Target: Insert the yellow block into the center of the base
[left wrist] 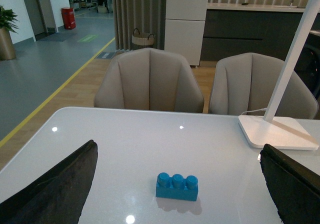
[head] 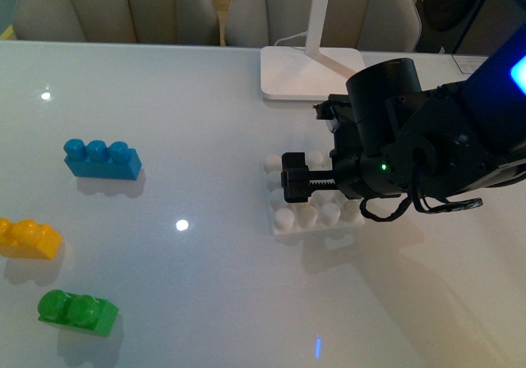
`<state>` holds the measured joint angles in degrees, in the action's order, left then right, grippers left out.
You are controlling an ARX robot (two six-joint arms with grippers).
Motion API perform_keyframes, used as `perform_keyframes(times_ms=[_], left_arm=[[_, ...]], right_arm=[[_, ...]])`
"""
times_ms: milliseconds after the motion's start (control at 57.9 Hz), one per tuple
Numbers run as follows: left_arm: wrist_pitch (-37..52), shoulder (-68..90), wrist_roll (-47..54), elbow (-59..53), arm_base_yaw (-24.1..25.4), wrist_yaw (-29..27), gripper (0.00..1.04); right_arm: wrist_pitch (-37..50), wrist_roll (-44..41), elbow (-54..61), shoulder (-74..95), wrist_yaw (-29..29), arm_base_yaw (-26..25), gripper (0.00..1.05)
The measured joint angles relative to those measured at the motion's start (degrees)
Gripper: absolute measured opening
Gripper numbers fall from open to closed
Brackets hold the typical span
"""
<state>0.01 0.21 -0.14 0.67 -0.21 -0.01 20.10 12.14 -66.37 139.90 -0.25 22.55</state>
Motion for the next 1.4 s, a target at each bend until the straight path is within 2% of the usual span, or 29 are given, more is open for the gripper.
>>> perform_keyframes(times_ms=[293, 673, 1398], left_arm=[[0.00, 0.00, 0.00, 0.00, 0.00, 0.00, 0.97], [0.00, 0.00, 0.00, 0.00, 0.00, 0.00, 0.97], [0.00, 0.00, 0.00, 0.00, 0.00, 0.00, 0.97]], right_arm=[[-2.84, 7.45, -2.64, 0.85, 4.59, 4.20, 0.96], [-3.67, 16.17, -2.40, 1.01, 7.58, 9.64, 0.96], [-0.59, 16.15, -0.85, 0.74, 8.41, 11.17, 0.96]])
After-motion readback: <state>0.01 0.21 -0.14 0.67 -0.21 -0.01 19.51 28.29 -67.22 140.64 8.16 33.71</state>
